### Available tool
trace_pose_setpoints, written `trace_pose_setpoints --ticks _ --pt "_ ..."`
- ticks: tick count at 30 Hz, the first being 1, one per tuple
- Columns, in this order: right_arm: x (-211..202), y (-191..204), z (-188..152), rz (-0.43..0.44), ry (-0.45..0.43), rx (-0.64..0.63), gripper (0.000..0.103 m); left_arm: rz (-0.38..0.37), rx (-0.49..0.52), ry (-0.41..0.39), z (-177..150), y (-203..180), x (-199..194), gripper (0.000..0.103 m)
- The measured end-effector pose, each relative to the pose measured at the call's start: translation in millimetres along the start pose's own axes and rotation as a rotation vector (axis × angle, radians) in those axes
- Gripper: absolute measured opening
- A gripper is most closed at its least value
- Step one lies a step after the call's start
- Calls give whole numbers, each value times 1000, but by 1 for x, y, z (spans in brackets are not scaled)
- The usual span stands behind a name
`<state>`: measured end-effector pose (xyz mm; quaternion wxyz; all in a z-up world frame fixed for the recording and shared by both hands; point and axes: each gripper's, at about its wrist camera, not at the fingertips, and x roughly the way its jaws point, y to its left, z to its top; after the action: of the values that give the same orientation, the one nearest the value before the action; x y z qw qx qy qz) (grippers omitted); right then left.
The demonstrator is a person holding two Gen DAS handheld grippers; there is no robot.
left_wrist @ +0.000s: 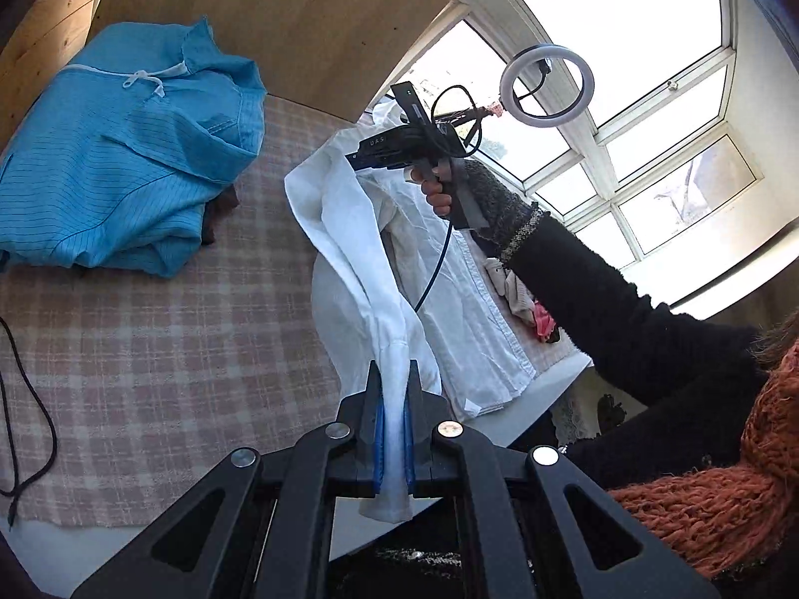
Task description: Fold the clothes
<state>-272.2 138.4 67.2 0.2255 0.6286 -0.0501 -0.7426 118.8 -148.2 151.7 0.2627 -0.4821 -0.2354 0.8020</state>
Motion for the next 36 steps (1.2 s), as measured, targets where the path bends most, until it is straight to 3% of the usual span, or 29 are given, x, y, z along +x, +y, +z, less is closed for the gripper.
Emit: trace_pose_setpoints --ticks 6,8,11,14,20,24,28,34,36 --pt "-129 -25 -54 343 -81 10 16 93 -3 -139 20 -28 -11 5" --pt "-181 -37 -82 440 -110 -11 21 137 -7 -177 25 -41 -10 5" --pt "-256 -62 -130 432 -201 -96 32 187 36 -185 30 -80 10 5" --pt "-299 -99 -172 387 -247 -109 32 158 149 -124 30 -140 60 5" --pt "-283 -174 -199 401 -218 -28 32 93 442 172 -3 -258 212 5" --pt "-251 -191 -191 407 -153 -24 32 138 525 401 -46 -275 307 5" --pt "-210 -172 -167 386 -78 -113 33 185 513 477 -70 -269 344 5" --pt "-146 -131 -114 368 -40 -204 35 157 517 467 -76 -286 363 6" --pt "-128 -119 -98 299 -41 -251 36 171 488 489 -80 -284 375 11"
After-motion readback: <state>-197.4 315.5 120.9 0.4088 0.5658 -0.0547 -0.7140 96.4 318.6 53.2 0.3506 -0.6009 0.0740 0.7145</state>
